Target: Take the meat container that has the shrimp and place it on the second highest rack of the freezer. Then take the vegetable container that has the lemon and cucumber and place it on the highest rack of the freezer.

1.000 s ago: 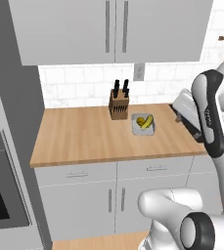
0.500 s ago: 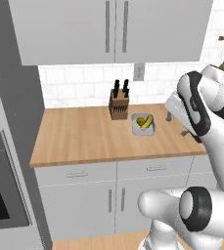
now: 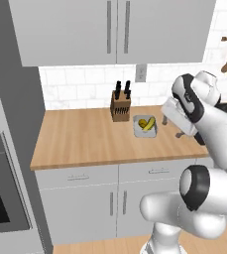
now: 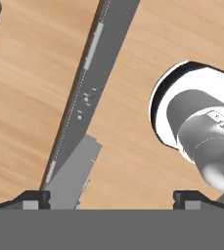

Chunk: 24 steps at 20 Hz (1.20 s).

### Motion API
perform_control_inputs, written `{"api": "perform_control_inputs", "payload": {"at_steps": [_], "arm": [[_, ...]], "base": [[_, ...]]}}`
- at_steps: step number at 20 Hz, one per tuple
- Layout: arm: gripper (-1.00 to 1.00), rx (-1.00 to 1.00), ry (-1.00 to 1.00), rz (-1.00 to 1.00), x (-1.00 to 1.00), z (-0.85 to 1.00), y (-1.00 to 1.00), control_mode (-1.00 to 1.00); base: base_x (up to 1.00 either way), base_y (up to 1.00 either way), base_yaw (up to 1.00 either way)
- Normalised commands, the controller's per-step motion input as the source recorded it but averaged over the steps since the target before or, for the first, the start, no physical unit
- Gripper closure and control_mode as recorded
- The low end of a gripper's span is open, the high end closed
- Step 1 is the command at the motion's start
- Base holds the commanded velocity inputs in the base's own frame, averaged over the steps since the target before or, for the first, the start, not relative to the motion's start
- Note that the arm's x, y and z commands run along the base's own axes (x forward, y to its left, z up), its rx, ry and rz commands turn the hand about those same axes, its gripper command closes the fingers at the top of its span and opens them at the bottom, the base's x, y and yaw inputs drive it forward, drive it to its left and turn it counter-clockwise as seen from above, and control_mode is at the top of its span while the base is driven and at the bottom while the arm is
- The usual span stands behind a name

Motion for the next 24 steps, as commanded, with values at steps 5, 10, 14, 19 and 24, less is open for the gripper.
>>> {"api": "perform_control_inputs", "payload": {"at_steps": [5, 10, 14, 19, 24], "arm": [[-1.0, 0.01, 0.01, -0.03, 0.18, -0.3, 0.0, -1.0], [-1.0, 0.0, 0.0, -0.06, 0.25, -0.23, -0.01, -1.0], [-1.0, 0.0, 0.0, -0.07, 0.3, -0.18, -0.04, -1.0], [-1.0, 0.0, 0.0, -0.08, 0.38, -0.15, -0.09, -1.0], [-1.0, 0.0, 0.0, -0.07, 0.41, -0.12, -0.14, -1.0]], "base": [[0.0, 0.0, 0.0], [0.0, 0.0, 0.0], [0.0, 0.0, 0.0], [0.0, 0.0, 0.0], [0.0, 0.0, 0.0]]}}
